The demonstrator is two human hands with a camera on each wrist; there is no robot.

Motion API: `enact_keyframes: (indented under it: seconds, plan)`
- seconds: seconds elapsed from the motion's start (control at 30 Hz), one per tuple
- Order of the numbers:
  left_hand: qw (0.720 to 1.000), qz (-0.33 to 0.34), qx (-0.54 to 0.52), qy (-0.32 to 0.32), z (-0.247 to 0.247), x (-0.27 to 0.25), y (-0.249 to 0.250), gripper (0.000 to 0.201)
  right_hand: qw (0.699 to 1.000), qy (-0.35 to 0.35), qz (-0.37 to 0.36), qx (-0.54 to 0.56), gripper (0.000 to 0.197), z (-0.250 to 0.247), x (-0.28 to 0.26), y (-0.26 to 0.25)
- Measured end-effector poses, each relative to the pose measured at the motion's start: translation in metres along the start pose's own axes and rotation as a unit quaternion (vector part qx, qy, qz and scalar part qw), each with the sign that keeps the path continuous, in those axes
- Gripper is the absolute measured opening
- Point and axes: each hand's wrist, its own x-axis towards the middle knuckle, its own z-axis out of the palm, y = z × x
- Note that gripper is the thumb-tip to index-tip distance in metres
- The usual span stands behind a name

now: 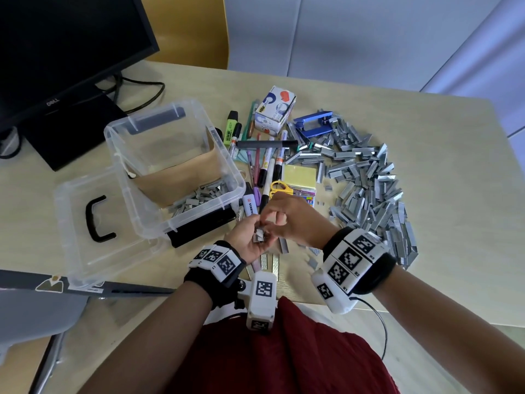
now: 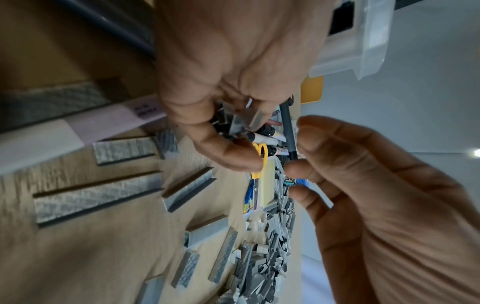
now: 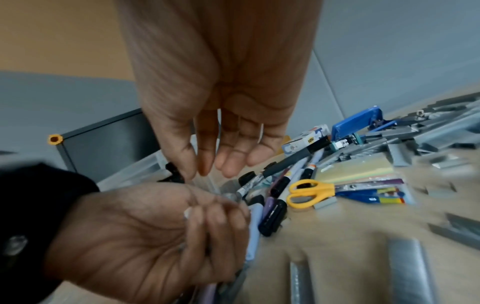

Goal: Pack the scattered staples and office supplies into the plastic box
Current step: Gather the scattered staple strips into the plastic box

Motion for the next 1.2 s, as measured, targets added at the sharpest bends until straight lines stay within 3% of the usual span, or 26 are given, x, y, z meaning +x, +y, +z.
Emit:
enact_keyframes:
  seconds: [0.13, 0.23, 0.33, 0.47, 0.57, 0.67, 0.73, 0.87, 1.03, 1.1, 1.2]
  plan:
    - [0.999, -0.02, 0.036, -0.012, -0.006, 0.0, 0.0, 0.035, 0.99, 0.064, 0.122, -0.018, 0.009, 0.002, 0.004, 0.016]
    - [0.999, -0.024, 0.036, -0.017, -0.014, -0.001, 0.0, 0.038, 0.975, -0.005, 0.213, -0.065, 0.016, 0.012, 0.004, 0.023]
    - [0.999, -0.015, 0.037, -0.009, -0.018, -0.003, -0.001, 0.037, 0.956, -0.073, 0.258, -0.119, 0.033, 0.028, 0.004, 0.023]
    - [0.999, 0.021, 0.03, 0.02, -0.021, -0.006, -0.002, 0.035, 0.957, -0.062, 0.261, -0.114, 0.028, 0.037, 0.007, 0.023]
    - [0.999, 0.029, 0.011, 0.016, -0.022, -0.007, -0.003, 0.034, 0.965, -0.014, 0.258, -0.052, 0.031, 0.025, 0.009, 0.015]
    - [0.999, 0.027, -0.034, 0.004, -0.019, -0.009, 0.0, 0.031, 0.976, 0.042, 0.212, 0.005, 0.032, 0.01, 0.01, -0.007]
    - [0.998, 0.016, -0.055, 0.0, -0.015, -0.009, 0.001, 0.027, 0.982, 0.037, 0.186, 0.015, 0.03, 0.007, 0.012, -0.023]
    - [0.999, -0.01, -0.044, -0.009, -0.009, -0.013, 0.002, 0.029, 0.985, 0.027, 0.167, 0.025, 0.02, 0.014, 0.017, -0.034]
    - [0.999, -0.012, 0.035, -0.036, -0.015, -0.012, 0.006, 0.043, 0.977, 0.1, 0.189, 0.013, 0.005, 0.002, 0.01, -0.017]
    - [0.992, 0.0, 0.116, -0.052, -0.017, -0.016, 0.006, 0.043, 0.974, 0.064, 0.218, -0.023, 0.005, 0.003, 0.005, 0.0]
    - [0.969, 0.016, 0.235, -0.072, -0.01, -0.028, 0.011, 0.044, 0.958, -0.055, 0.269, -0.076, 0.009, 0.015, -0.003, 0.013]
